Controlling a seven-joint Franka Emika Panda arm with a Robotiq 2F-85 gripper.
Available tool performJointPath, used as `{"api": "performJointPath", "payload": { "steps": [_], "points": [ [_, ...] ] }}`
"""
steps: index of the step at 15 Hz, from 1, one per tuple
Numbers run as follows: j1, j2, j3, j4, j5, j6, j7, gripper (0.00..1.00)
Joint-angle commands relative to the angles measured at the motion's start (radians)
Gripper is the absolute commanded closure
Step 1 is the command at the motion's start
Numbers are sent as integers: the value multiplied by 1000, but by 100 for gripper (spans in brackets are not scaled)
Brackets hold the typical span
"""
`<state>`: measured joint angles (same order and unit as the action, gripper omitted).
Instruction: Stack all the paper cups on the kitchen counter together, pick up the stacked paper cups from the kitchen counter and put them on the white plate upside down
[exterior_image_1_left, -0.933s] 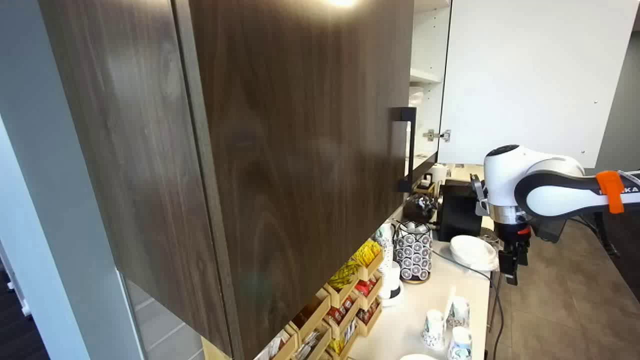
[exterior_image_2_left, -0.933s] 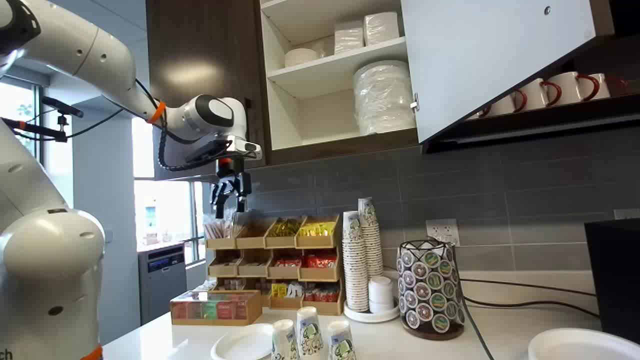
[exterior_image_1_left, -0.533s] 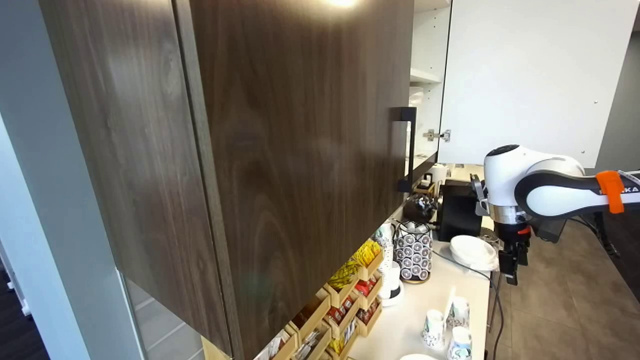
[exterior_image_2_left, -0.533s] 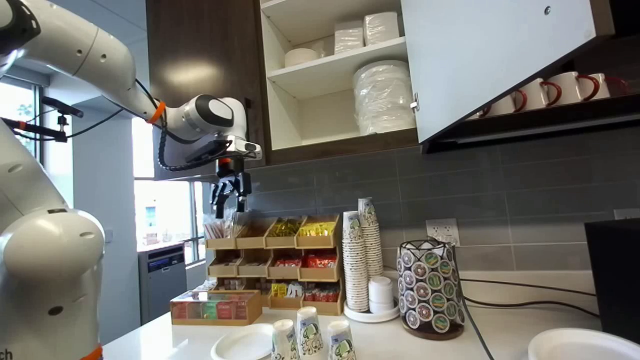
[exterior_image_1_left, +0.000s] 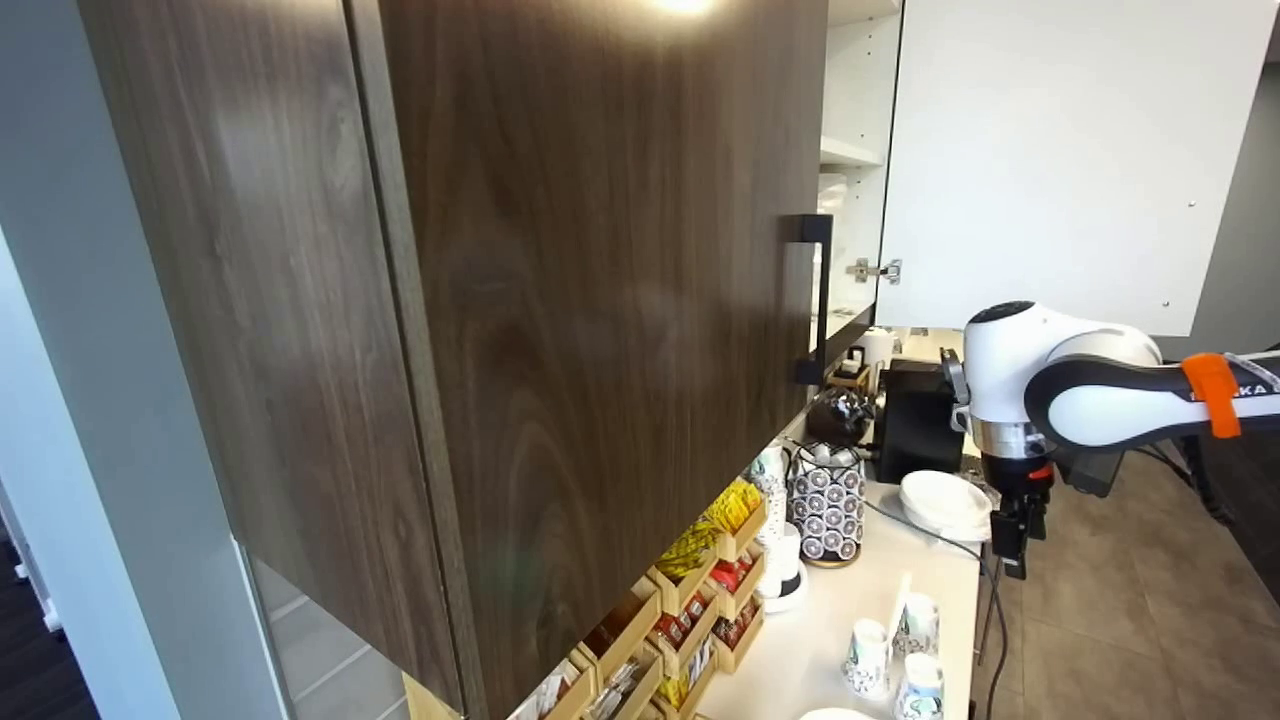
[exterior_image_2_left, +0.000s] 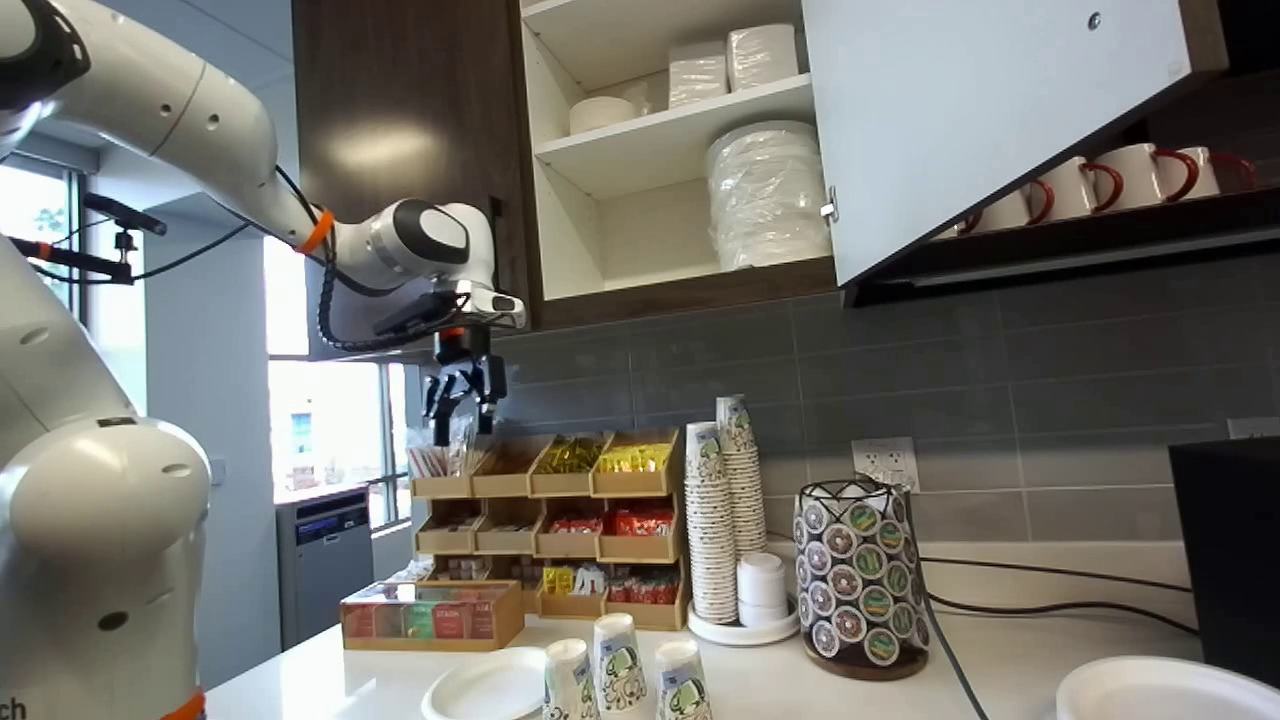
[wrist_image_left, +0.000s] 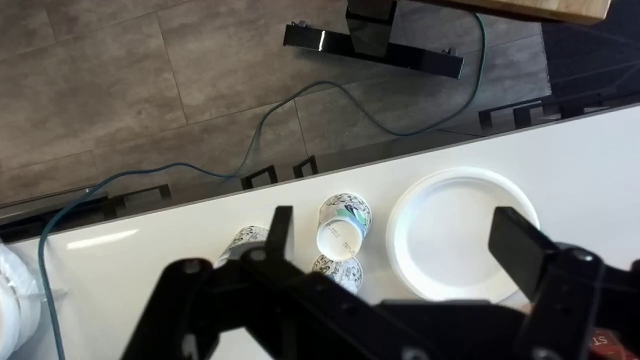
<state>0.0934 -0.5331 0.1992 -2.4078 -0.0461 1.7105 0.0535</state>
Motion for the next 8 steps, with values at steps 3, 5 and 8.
{"api": "performJointPath", "payload": {
  "steps": [3,5,8],
  "points": [
    [49,121,-14,-160,29,402,-10,0],
    [54,186,-19,-204,30,548,-19,0],
    [43,299,-16,-210,45,679,40,0]
  ]
}}
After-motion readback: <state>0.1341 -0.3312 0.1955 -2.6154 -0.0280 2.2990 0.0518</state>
